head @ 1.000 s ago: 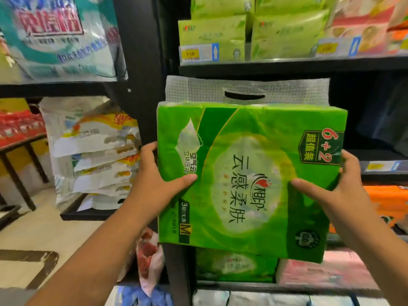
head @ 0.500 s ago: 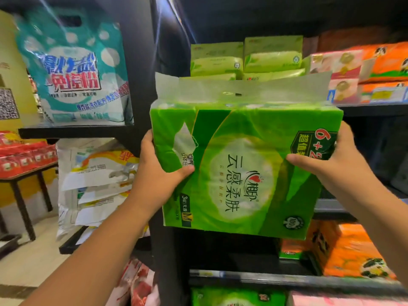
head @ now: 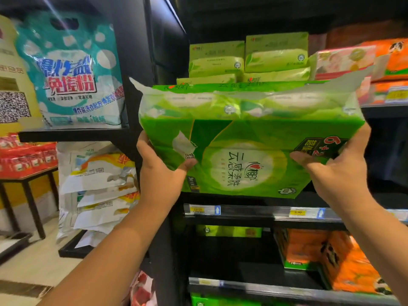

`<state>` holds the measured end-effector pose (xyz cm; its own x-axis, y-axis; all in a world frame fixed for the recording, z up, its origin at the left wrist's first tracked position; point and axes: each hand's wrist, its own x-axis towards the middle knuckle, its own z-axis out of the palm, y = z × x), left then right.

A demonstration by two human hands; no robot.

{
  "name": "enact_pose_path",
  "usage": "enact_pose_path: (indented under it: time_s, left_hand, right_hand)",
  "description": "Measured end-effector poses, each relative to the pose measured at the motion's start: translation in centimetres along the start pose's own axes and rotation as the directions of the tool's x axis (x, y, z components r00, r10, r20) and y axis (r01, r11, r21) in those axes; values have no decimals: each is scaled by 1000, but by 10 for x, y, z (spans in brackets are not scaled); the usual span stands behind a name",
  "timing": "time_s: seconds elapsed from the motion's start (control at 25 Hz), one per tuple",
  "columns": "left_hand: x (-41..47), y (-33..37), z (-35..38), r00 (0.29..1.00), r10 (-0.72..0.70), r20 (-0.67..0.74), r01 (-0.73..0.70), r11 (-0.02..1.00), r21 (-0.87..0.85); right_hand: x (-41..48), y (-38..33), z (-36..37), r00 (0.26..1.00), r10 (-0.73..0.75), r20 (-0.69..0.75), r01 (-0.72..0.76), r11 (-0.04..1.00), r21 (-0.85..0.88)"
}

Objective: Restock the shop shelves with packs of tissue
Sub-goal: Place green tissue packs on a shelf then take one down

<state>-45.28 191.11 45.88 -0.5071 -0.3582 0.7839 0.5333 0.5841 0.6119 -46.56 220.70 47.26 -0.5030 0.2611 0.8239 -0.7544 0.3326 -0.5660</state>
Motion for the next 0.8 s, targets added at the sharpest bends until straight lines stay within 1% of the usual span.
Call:
enact_pose_path:
  time_s: [0.24,0.4,0.52,0.6,0.68,0.8]
  left_hand:
    - [-6,-32,34,997,-58,41,58,998,-5]
    - [-9,-55,53,982,-152,109,150,988,30]
    - [-5,-74,70,968,-211,136,199,975,97]
    - [0,-83,78,964,-226,137,213,971,104]
    - [6,-91,87,964,-223,148,207,972,115]
    - [7,-105,98,945,-240,222,195,959,206]
  right_hand:
    - [-14,62,16,998,69,-8,-69,997,47]
    - [-14,96,28,987,149,61,-145,987,-68]
    - [-8,110,39,974,183,130,-160,973,-168]
    - [-5,118,50,963,201,178,-167,967,-190]
    - [-2,131,61,951,250,184,-215,957,-193]
    - [-5,157,68,902,326,283,-278,940,-198]
